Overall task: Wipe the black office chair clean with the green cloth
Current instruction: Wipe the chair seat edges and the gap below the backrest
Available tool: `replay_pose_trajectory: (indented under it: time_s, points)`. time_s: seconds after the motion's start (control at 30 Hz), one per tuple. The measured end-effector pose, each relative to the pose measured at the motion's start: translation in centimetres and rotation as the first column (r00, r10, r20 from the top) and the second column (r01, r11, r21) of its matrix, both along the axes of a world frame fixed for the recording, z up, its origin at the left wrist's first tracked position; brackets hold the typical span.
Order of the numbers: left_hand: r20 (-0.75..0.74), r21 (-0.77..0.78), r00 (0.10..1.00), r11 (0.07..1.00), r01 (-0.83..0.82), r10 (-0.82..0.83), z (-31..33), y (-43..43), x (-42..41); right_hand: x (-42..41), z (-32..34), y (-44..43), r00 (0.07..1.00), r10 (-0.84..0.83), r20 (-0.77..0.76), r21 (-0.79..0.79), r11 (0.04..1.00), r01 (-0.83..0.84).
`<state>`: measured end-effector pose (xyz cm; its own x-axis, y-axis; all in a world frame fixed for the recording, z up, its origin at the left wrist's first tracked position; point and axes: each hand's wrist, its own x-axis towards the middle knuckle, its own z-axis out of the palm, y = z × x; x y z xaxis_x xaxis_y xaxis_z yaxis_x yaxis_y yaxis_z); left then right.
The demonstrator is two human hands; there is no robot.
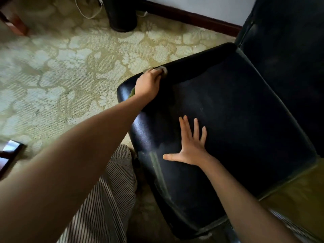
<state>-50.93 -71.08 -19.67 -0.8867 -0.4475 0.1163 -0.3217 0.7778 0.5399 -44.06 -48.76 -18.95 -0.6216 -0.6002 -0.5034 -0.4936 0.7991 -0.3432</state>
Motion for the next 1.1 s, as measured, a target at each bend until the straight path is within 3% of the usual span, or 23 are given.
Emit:
replay_pose_trajectory:
  time_s: [0.13,0.3,0.43,0.6,0.77,0.93,1.1]
  points:
    - [-0.004,-0.070,0.978,0.975,0.209,-0.210,-0.3,2.5,1.4,0.3,-0.1,-0.5,0.999,-0.044,-0.026,0.004,0.999,0.044]
    - [-0.021,-0.121,0.872,0.867,0.484,-0.490,-0.7,6.1,7.0,0.8,0.3,-0.6,0.990,-0.140,-0.019,-0.089,0.986,0.138]
    - [0.023,-0.053,0.804,0.802,0.595,-0.594,-1.0,7.6,10.3,0.9,0.7,-0.3,0.983,-0.183,-0.005,-0.144,0.973,0.180]
    - [0.007,-0.022,0.817,0.816,0.577,-0.577,-1.2,8.4,10.7,1.3,0.9,0.3,0.953,-0.289,0.093,-0.121,0.947,0.299]
    - [-0.010,-0.066,0.802,0.801,0.596,-0.597,-1.0,8.0,9.5,1.1,0.3,0.8,0.972,-0.230,0.051,-0.091,0.968,0.234]
    - [0.017,-0.044,0.947,0.946,0.321,-0.320,-0.1,4.9,4.0,1.0,0.7,1.9,0.989,-0.134,0.055,-0.181,0.973,0.142]
    - [0.064,-0.078,0.992,0.991,0.113,-0.108,0.2,4.4,0.6,0.9,0.9,2.2,0.992,-0.108,0.066,-0.211,0.970,0.119]
